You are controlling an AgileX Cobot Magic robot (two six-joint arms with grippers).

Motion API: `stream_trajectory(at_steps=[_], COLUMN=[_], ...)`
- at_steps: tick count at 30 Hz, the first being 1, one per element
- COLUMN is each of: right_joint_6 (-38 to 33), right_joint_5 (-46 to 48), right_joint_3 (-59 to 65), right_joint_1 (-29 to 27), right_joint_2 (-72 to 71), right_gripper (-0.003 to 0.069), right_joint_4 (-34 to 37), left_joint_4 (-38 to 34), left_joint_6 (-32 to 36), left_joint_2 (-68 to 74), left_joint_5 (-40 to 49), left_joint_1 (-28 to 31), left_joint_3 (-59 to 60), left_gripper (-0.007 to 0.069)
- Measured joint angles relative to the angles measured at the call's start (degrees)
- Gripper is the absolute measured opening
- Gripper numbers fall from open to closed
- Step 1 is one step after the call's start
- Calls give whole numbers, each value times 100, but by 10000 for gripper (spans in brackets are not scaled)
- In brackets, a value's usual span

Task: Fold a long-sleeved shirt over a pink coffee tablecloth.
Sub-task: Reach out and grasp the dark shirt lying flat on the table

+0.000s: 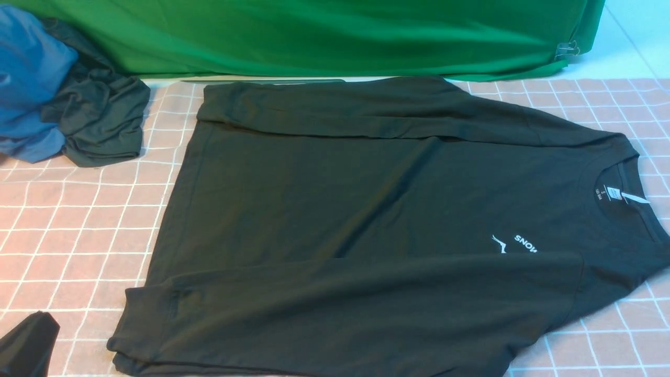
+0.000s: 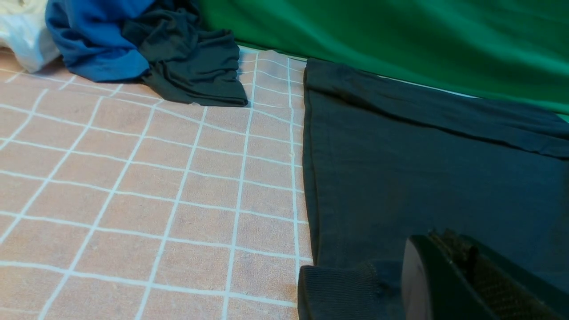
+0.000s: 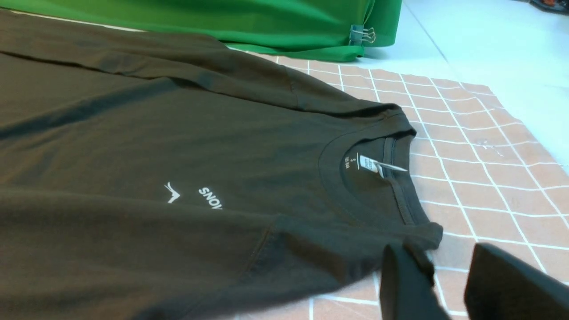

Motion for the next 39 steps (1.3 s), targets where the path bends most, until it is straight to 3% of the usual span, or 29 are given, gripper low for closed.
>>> stream_trajectory(at_steps=[11, 22, 28, 30, 35, 39], right_joint_6=[0, 0, 30, 223, 2536, 3514], right_joint_5=[-5, -181, -285, -478, -1531, -1667], right_joint_3=[0, 0, 0, 0, 0, 0], right_joint_1=[0, 0, 0, 0, 0, 0], right_joint_2=[0, 0, 0, 0, 0, 0], right_gripper=[248, 248, 248, 248, 248, 248], right_joint_4=[0, 0, 0, 85, 620, 696], left_joint_4=[70, 149, 149, 127, -520, -966], left_joint_6=[0, 5, 5, -16, -944, -1917], left_joint_2=[0, 0, 0, 0, 0, 0], left_joint_5=[-89, -1592, -1843, -1867, -2007, -2283], left_joint_1=[0, 0, 0, 0, 0, 0], left_joint_3=[0, 0, 0, 0, 0, 0], left_gripper=[15, 15, 15, 15, 15, 15])
